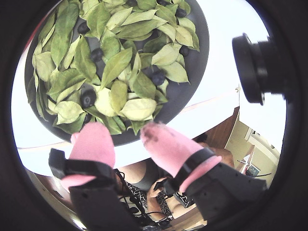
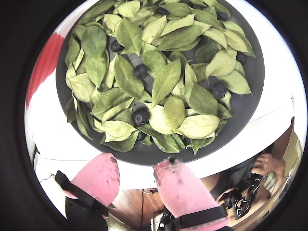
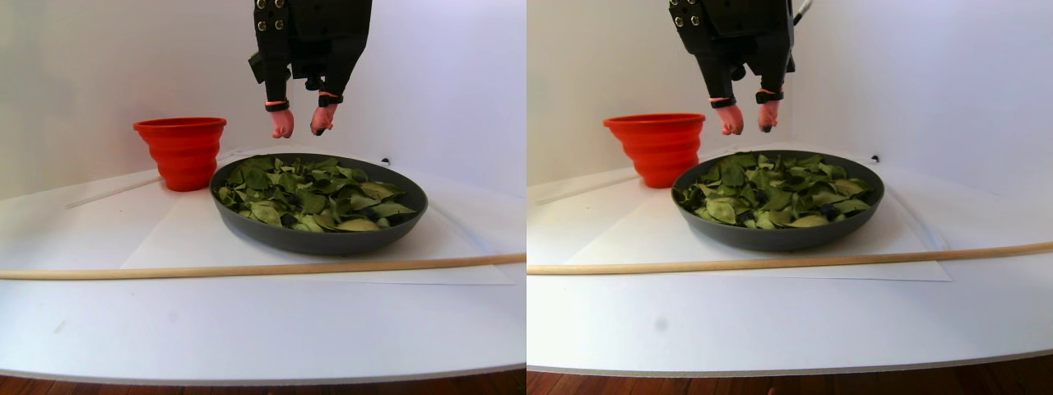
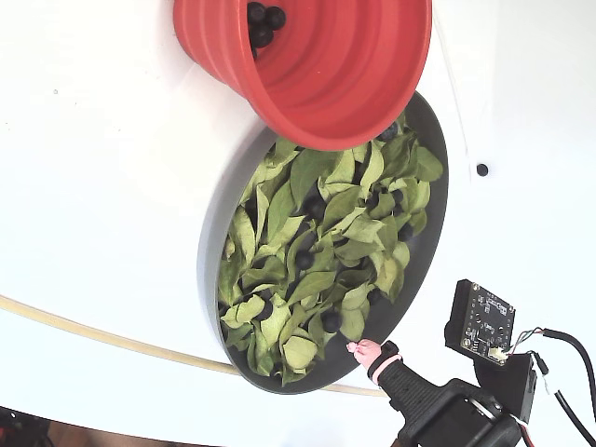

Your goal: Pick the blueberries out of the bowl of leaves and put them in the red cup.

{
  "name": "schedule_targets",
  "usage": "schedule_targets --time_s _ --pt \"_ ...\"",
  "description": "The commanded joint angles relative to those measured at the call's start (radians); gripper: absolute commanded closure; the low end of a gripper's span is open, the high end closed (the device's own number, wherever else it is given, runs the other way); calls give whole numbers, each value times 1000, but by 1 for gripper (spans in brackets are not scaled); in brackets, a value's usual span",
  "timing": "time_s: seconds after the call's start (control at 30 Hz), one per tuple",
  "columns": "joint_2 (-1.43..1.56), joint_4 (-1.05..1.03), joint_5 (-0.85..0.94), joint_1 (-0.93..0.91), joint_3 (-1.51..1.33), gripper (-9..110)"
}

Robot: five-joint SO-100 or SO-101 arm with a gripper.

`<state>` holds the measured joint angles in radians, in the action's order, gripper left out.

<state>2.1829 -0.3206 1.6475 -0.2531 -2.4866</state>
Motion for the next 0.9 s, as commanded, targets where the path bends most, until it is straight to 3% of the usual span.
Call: schedule_targets --time_s 0.0,0.87 --pt "-3 43 9 -23 54 87" --pt "-344 316 38 6 141 87"
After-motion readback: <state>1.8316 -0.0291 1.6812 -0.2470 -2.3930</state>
